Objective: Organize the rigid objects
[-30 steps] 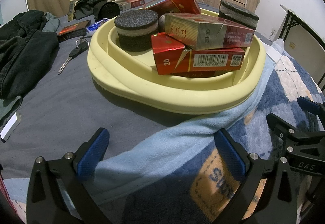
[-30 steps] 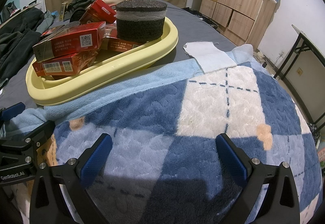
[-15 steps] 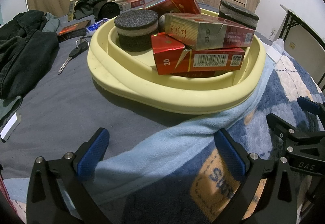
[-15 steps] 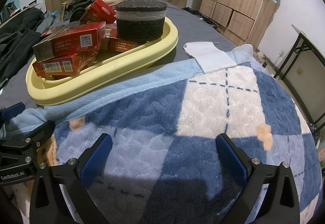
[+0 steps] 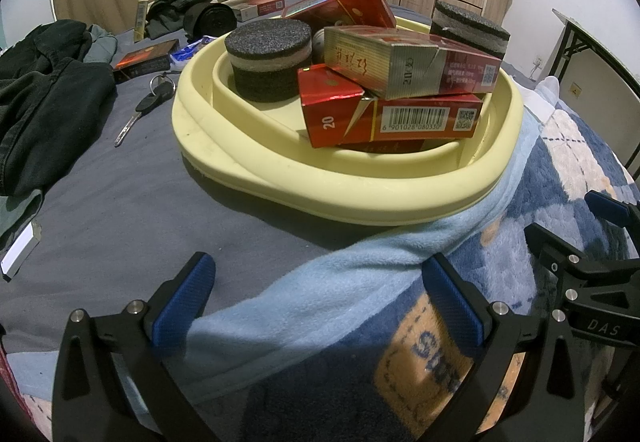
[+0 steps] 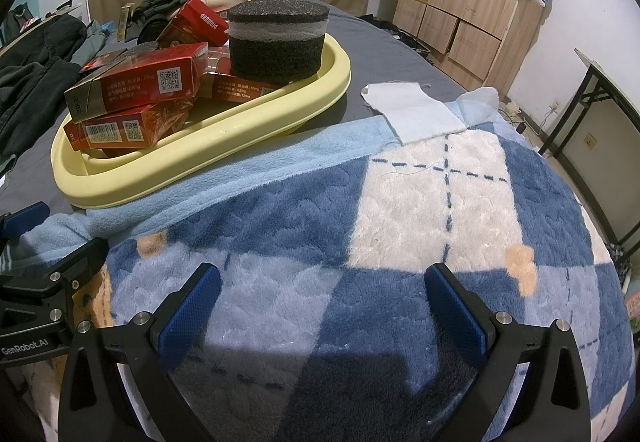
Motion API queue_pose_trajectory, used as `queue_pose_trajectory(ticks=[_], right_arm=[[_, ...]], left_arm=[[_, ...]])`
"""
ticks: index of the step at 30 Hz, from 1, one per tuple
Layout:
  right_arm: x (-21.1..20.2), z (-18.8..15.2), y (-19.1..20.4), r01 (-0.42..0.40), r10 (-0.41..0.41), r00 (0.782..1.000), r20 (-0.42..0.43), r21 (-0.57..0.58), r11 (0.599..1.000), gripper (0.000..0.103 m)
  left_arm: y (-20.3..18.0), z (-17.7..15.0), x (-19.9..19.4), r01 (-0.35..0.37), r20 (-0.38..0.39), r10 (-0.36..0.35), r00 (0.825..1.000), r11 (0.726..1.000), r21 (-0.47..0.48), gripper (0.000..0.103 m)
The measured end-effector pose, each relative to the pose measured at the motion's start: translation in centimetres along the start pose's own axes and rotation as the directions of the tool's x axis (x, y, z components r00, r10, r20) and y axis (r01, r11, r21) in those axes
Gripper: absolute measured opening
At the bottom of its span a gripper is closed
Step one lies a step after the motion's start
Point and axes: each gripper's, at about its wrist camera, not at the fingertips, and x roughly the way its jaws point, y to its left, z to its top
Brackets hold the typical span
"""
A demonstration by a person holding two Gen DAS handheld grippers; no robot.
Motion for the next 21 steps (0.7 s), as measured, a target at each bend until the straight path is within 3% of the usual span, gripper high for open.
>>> queue_pose_trajectory(ticks=[21], right_arm=[[-0.02, 0.00, 0.00, 0.000, 0.000, 1.000, 0.000, 0.000, 1.000, 0.103]], left_arm=[[-0.02, 0.00, -0.01, 0.000, 0.000, 0.000, 1.000, 1.000, 0.000, 0.103]])
